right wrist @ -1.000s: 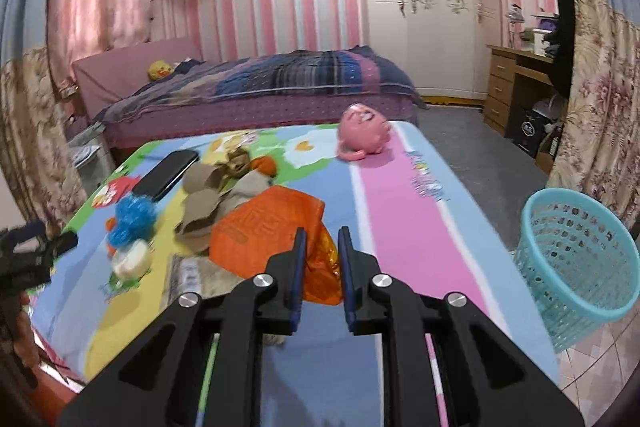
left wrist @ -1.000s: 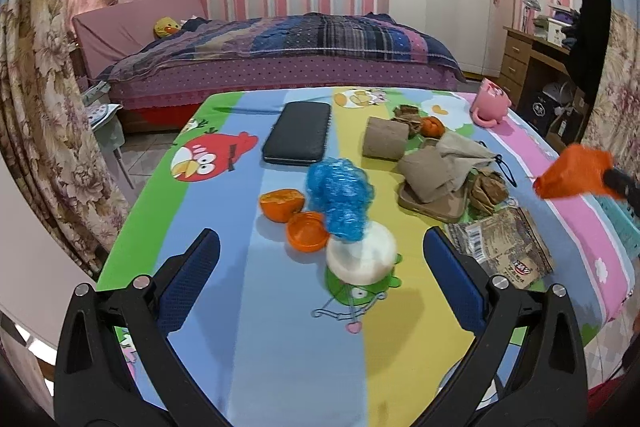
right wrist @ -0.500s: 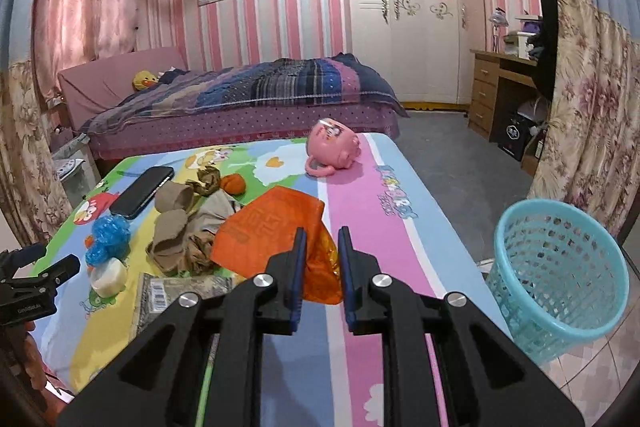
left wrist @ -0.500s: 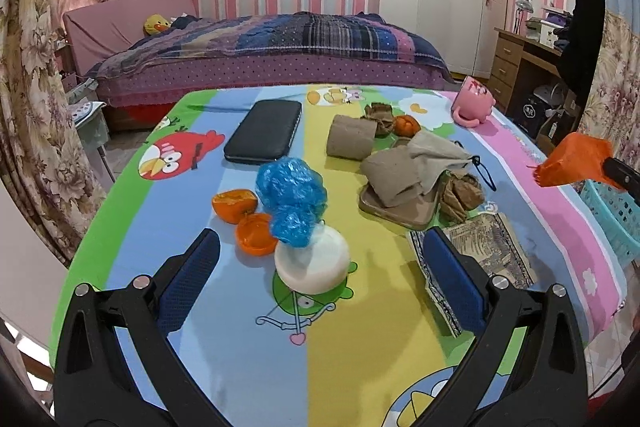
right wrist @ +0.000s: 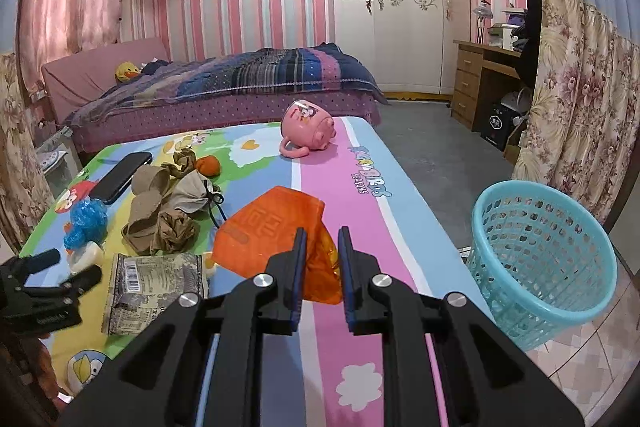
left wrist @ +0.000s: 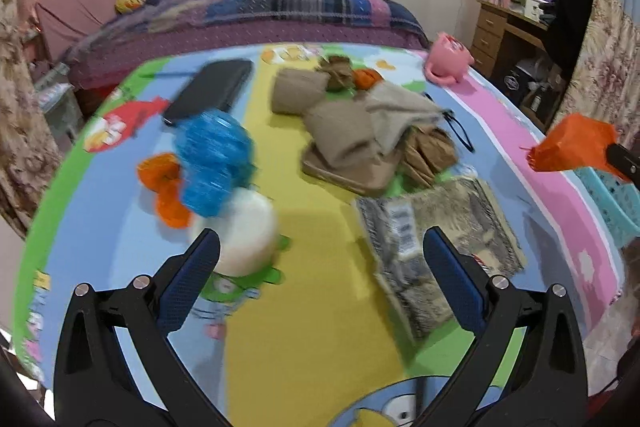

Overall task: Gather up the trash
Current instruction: 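Lift the orange mesh bag with the right gripper while the left gripper grasps the printed snack wrapper, then carry both items to the blue basket while the left gripper releases the wrapper inside, then open the right gripper to drop the orange mesh bag into the basket, then move the left gripper to an orange peel half and grasp it, then grasp the brown cloth bundle with the right gripper while the left gripper holds the orange peel, then carry both items over the blue basket while the left gripper releases the orange peel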

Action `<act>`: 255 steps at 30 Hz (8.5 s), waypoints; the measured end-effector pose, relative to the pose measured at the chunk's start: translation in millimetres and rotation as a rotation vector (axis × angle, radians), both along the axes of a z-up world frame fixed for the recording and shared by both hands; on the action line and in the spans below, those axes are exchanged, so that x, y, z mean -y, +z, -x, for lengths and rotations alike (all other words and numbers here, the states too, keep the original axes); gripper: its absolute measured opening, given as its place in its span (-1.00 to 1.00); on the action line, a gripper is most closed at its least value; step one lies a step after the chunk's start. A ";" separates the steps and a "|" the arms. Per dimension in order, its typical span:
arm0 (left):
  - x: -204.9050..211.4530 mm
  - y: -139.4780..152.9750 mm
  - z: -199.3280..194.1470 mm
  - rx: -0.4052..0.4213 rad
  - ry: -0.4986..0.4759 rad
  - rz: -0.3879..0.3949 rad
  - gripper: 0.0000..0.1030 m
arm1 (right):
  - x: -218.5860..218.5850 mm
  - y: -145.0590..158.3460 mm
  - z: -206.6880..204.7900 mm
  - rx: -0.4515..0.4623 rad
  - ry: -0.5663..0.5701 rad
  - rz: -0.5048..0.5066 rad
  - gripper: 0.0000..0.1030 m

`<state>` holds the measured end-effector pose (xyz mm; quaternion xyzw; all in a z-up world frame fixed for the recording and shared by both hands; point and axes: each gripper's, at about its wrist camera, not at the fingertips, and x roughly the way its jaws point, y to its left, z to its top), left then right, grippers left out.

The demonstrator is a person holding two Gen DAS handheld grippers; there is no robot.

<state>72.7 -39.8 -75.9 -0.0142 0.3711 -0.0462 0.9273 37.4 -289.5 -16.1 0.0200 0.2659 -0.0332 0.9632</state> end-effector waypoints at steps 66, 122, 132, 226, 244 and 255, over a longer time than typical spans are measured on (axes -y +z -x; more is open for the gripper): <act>303.3 88.1 -34.6 0.207 -0.433 -0.034 -1.00 | 290.7 9.5 51.8 0.005 -0.453 -0.039 -0.68; 214.9 94.1 -55.7 0.222 -0.211 -0.077 0.89 | 259.3 -12.0 18.0 -0.006 -0.444 -0.062 0.68; 102.3 106.3 -29.8 0.234 -0.054 -0.089 0.89 | 160.1 19.3 7.0 0.050 -0.268 -0.044 0.69; -87.5 93.3 -48.6 0.182 0.156 -0.020 -0.48 | -124.7 -25.8 -83.8 -0.145 0.289 0.047 -0.22; 7.0 107.9 -42.1 0.218 -0.019 0.030 -0.48 | 38.1 30.1 -21.2 0.035 0.013 0.008 -0.22; 133.8 90.5 -31.6 0.213 -0.234 -0.022 -0.48 | 154.1 19.3 23.0 0.041 -0.193 -0.008 -0.22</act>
